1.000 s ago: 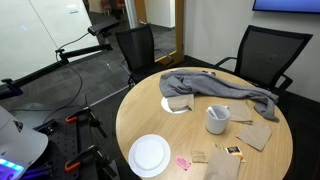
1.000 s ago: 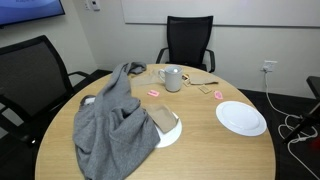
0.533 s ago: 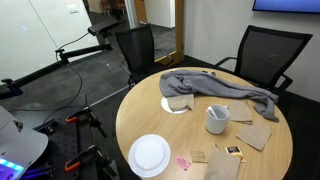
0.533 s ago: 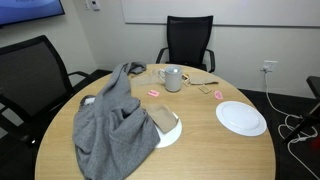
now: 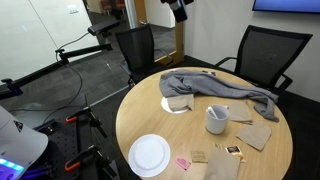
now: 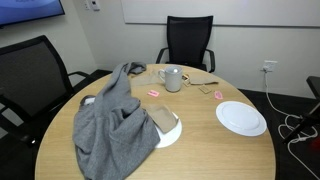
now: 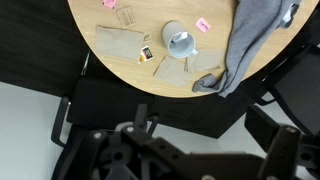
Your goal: Take the marker out of the cup and place it on the table
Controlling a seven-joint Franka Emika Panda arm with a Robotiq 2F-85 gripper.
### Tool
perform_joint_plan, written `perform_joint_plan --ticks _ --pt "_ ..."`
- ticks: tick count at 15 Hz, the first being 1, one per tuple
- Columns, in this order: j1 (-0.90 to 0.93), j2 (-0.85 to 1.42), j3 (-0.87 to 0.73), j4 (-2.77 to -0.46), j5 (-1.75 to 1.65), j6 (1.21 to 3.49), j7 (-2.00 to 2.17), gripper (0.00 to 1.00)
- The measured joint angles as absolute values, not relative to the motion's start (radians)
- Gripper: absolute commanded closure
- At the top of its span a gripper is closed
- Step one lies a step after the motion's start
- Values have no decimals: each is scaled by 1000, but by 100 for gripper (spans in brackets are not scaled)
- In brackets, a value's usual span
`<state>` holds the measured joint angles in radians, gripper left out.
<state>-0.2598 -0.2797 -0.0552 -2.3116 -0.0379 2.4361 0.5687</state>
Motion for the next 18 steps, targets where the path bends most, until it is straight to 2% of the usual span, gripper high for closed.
perform_joint_plan --ticks 9,18 --pt "-257 -117 -60 -2267 -38 2449 699 0" --pt "-219 55 -90 -2251 -40 2618 700 0"
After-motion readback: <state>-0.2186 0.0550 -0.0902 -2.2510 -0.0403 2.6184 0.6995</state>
